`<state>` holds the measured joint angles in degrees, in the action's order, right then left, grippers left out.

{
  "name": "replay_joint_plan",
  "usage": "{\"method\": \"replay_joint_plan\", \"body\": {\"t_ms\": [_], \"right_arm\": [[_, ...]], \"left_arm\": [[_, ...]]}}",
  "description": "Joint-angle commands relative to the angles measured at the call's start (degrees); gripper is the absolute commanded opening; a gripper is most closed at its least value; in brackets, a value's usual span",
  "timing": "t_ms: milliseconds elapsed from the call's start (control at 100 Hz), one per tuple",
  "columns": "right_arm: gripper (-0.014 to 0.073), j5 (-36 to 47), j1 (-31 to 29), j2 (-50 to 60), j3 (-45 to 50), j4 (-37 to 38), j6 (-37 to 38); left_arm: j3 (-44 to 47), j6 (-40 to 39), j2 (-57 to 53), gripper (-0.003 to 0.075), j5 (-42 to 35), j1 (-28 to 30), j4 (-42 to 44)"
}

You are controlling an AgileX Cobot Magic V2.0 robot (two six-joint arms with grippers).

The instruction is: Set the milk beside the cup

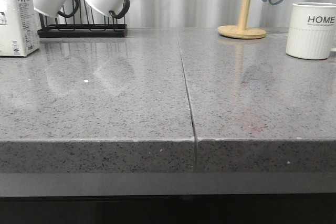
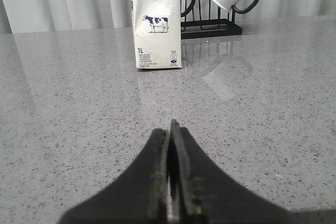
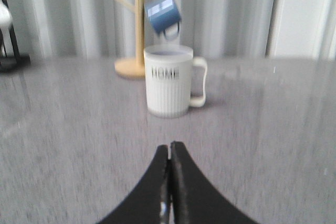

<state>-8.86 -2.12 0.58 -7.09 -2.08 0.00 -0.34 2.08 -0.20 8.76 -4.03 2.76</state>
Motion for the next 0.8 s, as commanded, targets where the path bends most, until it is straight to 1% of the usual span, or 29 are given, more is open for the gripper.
{"method": "replay_joint_plan", "body": {"t_ms": [0,100,310,390,420,490,610,660,710,790], "right_arm": [[-0.0066,1.75,-0.11,-0.14,-5.62,-0.01,-0.52],[-0.0066,-1.05,-0.11,-2.26,-8.46,-0.01,-0.52],[-0.0066,-0.34,-0.11,-7.62,-9.13,-0.01,-0.49],[-0.0049,-1.30,-0.11,-10.21,-9.13,-0.07,-0.42],[-0.0030,-1.44,-0.11,-11.63,-9.13,-0.13,-0.37],[0.0049,-0.95,-0.11,-14.75,-9.13,-0.49,0.00],[0.0234,2.98,-0.11,-20.55,-9.13,-0.49,0.00],[0.0285,5.15,-0.11,-23.15,-9.13,-0.49,0.00],[0.0313,7.57,-0.11,-25.84,-9.13,-0.49,0.00],[0.0311,12.63,-0.11,-30.49,-9.13,-0.49,0.00]], "left_arm": [[2.63,-0.20,-1.72,-0.0020,-4.20,0.11,-0.02],[2.63,-0.20,-1.72,-0.0020,-4.20,0.11,-0.02],[2.63,-0.20,-1.72,-0.0020,-4.20,0.11,-0.02],[2.63,-0.20,-1.72,-0.0020,-4.20,0.11,-0.02],[2.63,-0.20,-1.72,-0.0020,-4.20,0.11,-0.02],[2.63,-0.20,-1.72,-0.0020,-4.20,0.11,-0.02],[2.63,-0.20,-1.72,-0.0020,-4.20,0.11,-0.02],[2.63,-0.20,-1.72,-0.0020,-4.20,0.11,-0.02],[2.63,-0.20,-1.72,-0.0020,-4.20,0.11,-0.02],[2.63,-0.20,-1.72,-0.0020,-4.20,0.11,-0.02]]}}
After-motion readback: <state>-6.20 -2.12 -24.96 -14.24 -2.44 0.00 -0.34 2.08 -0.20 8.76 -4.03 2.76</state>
